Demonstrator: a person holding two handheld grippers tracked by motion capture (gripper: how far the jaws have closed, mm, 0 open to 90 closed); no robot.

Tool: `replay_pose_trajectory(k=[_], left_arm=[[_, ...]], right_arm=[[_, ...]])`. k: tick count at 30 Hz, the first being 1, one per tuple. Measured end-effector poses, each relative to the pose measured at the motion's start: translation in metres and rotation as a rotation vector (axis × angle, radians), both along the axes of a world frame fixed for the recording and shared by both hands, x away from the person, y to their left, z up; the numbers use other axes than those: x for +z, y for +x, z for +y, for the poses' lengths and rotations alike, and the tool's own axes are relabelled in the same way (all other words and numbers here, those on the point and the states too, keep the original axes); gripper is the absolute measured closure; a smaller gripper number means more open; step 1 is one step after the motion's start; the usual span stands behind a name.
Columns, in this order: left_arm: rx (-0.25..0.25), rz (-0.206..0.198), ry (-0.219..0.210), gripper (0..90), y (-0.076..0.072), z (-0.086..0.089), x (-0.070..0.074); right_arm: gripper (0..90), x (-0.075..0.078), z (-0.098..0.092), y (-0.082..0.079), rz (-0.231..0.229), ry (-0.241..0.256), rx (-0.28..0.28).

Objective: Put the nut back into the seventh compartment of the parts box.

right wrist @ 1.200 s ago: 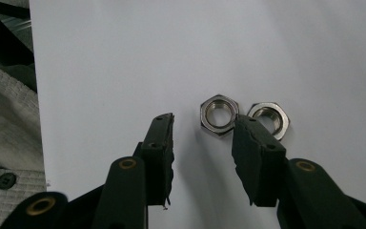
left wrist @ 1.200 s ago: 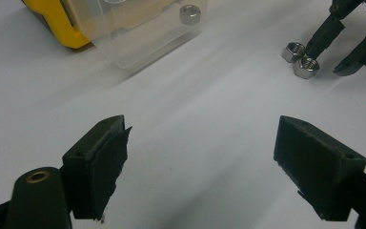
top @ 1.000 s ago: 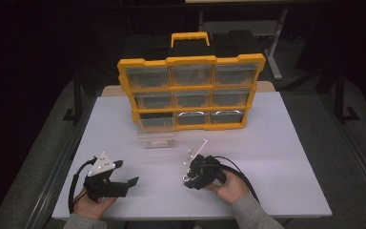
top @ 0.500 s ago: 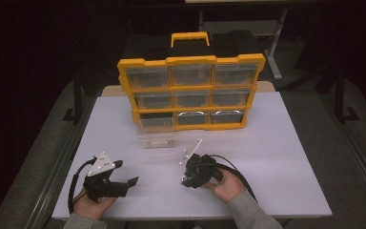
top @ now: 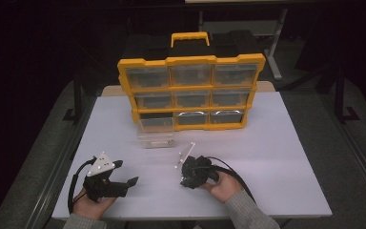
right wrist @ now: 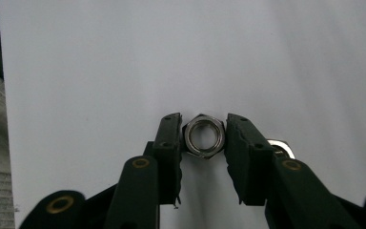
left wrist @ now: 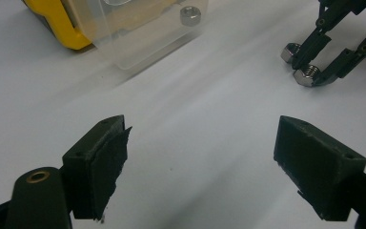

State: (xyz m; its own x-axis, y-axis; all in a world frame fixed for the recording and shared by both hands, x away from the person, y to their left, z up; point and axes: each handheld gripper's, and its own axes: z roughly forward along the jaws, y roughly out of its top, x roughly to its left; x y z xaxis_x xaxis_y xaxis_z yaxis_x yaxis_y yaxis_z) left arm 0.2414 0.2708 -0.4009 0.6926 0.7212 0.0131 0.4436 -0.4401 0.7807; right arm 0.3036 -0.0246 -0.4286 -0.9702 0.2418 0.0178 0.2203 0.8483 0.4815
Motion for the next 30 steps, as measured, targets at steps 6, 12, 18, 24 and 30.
replay_pose_trajectory(k=[6,12,18,24,30], left_arm=[[0.005,0.006,-0.004,18.3,0.0,-0.001,0.0],[0.005,0.006,-0.004,18.3,0.0,-0.001,0.0],[-0.001,0.0,0.003,18.3,0.0,0.0,0.0],[0.002,0.004,-0.001,18.3,0.0,-0.001,0.0],[0.008,0.006,-0.006,18.4,-0.001,0.0,0.0]], right_arm=[[68.9,0.0,0.0,0.002,0.007,0.005,0.0],[69.2,0.0,-0.003,0.006,0.035,0.019,0.0],[69.2,0.0,-0.006,0.011,0.078,0.055,-0.007],[69.2,0.012,-0.013,0.017,0.103,0.106,-0.014],[69.2,0.027,-0.019,0.027,0.109,0.132,-0.028]])
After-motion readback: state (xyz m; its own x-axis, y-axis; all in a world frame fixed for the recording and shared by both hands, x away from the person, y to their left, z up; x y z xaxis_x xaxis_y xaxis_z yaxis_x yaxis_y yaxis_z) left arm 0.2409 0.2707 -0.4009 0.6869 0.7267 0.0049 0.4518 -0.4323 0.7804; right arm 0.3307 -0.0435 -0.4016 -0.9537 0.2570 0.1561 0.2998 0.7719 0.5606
